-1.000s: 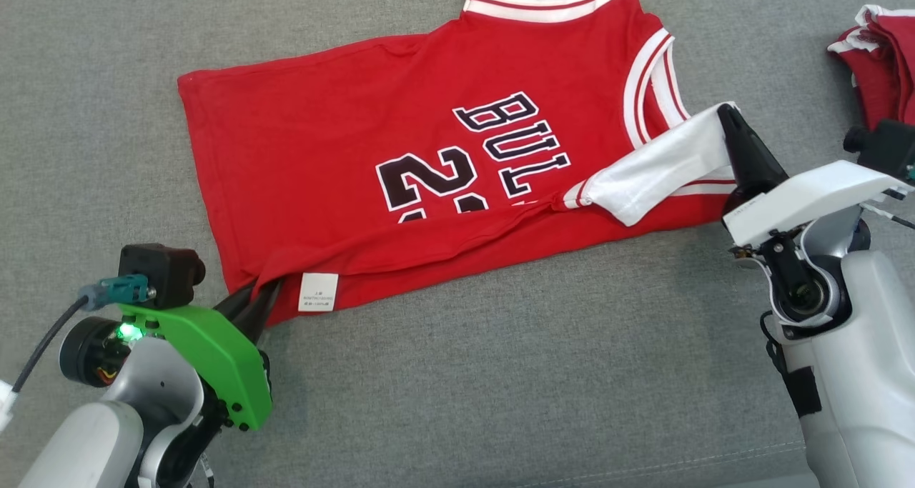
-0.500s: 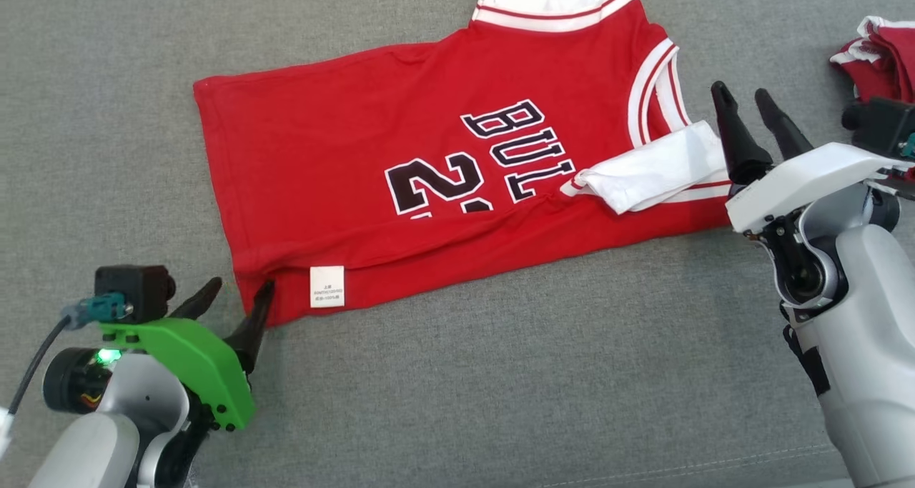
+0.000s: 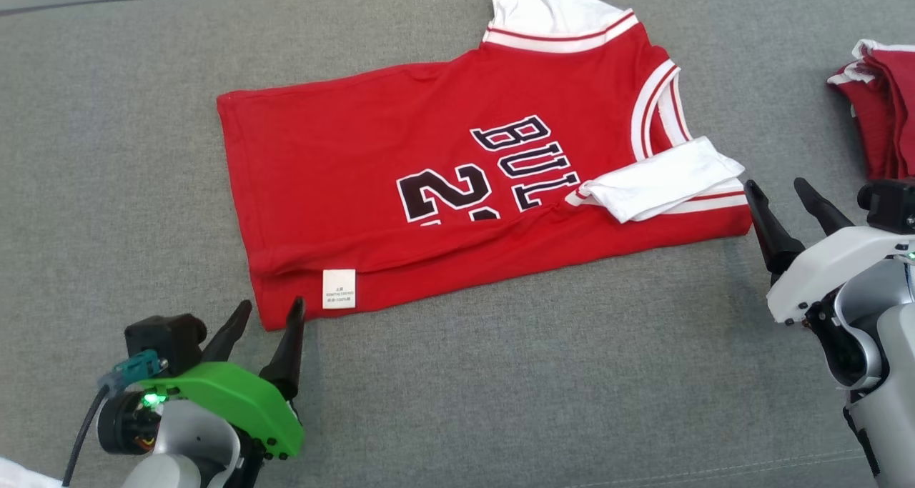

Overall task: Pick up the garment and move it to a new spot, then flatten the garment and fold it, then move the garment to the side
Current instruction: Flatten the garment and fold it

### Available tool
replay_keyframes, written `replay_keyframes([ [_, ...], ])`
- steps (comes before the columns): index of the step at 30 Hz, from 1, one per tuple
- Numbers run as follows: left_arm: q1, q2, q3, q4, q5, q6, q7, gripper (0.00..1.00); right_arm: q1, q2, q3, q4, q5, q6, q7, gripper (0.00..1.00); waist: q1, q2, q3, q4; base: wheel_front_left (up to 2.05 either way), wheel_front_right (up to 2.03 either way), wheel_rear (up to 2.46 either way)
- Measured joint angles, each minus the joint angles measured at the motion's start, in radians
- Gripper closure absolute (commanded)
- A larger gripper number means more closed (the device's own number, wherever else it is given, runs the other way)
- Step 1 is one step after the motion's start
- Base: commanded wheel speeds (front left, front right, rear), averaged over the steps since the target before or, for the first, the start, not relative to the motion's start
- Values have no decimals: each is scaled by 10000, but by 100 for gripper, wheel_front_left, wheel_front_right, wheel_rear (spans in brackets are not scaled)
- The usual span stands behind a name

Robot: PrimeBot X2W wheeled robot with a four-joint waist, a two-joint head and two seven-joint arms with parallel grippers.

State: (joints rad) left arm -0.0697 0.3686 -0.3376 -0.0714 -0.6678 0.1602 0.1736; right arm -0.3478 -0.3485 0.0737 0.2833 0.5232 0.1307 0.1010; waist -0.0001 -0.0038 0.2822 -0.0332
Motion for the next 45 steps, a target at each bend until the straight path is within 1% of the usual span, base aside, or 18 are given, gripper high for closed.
replay_keyframes([
  [2,-340,-157,-215,226,33,-21,67,0,-19,67,-40,31,-245,0,270,0,0,0,184,17,0,0,0],
  [6,-1020,-295,-431,838,174,-121,184,0,-233,194,23,311,-715,0,681,0,0,0,663,62,0,0,0],
  [9,-1253,-364,-593,1248,282,-276,201,0,-344,355,249,573,-805,0,1028,0,0,0,973,97,0,0,0],
  [12,-1360,-380,-685,1473,263,-418,245,0,-416,428,408,642,-663,-2,1264,0,0,0,1174,126,0,0,0],
  [13,-1368,-378,-696,1524,259,-454,263,15,-443,428,431,648,-545,-2,1306,0,0,0,1206,135,0,0,0],
  [14,-1378,-368,-696,1582,259,-474,261,52,-466,418,460,650,-470,-4,1365,0,0,0,1212,142,0,0,0],
  [15,-1395,-370,-694,1645,242,-491,257,64,-471,401,487,658,-408,-2,1383,56,0,0,1200,140,0,0,0],
  [16,-1412,-368,-685,1724,205,-506,257,100,-474,384,483,667,-311,-2,1404,87,0,0,1178,137,0,0,0],
  [17,-1425,-357,-665,1787,171,-523,259,100,-475,362,481,679,-201,-2,1450,99,0,0,1148,136,0,0,0],
  [19,-1426,-314,-706,1954,-46,-683,364,100,-477,368,495,665,222,12,1565,100,0,0,1047,119,0,0,0],
  [22,-1428,-253,-761,2023,-155,-888,506,100,-506,301,447,627,460,12,1636,100,0,0,968,75,0,0,0],
  [28,-1397,-245,-844,2123,-278,-1064,537,100,-539,121,270,627,719,12,1705,100,0,0,820,15,0,0,0],
  [31,-1251,-104,-842,1939,-328,-1118,571,100,-486,19,234,546,848,12,1797,100,1,0,699,-2,0,0,0],
  [35,-785,453,-857,1118,-330,-1166,938,100,-160,-288,63,98,1141,13,2105,100,1,0,497,-6,0,0,0],
  [38,-183,905,-913,113,-382,-1187,1292,100,410,-570,-121,-512,1513,13,2631,100,1,0,321,0,0,0,0],
  [40,265,1164,-968,-541,-389,-1101,1499,100,927,-700,-251,-986,1795,12,3049,100,0,0,222,2,0,0,0],
  [42,750,1304,-1051,-1051,-389,-966,1605,100,1547,-780,-424,-1425,1981,12,3361,100,0,0,157,2,0,0,0],
  [45,1441,1250,-1231,-1434,-453,-748,1676,100,2447,-731,-694,-1724,2061,10,3661,100,1,0,142,-11,0,0,0],
])
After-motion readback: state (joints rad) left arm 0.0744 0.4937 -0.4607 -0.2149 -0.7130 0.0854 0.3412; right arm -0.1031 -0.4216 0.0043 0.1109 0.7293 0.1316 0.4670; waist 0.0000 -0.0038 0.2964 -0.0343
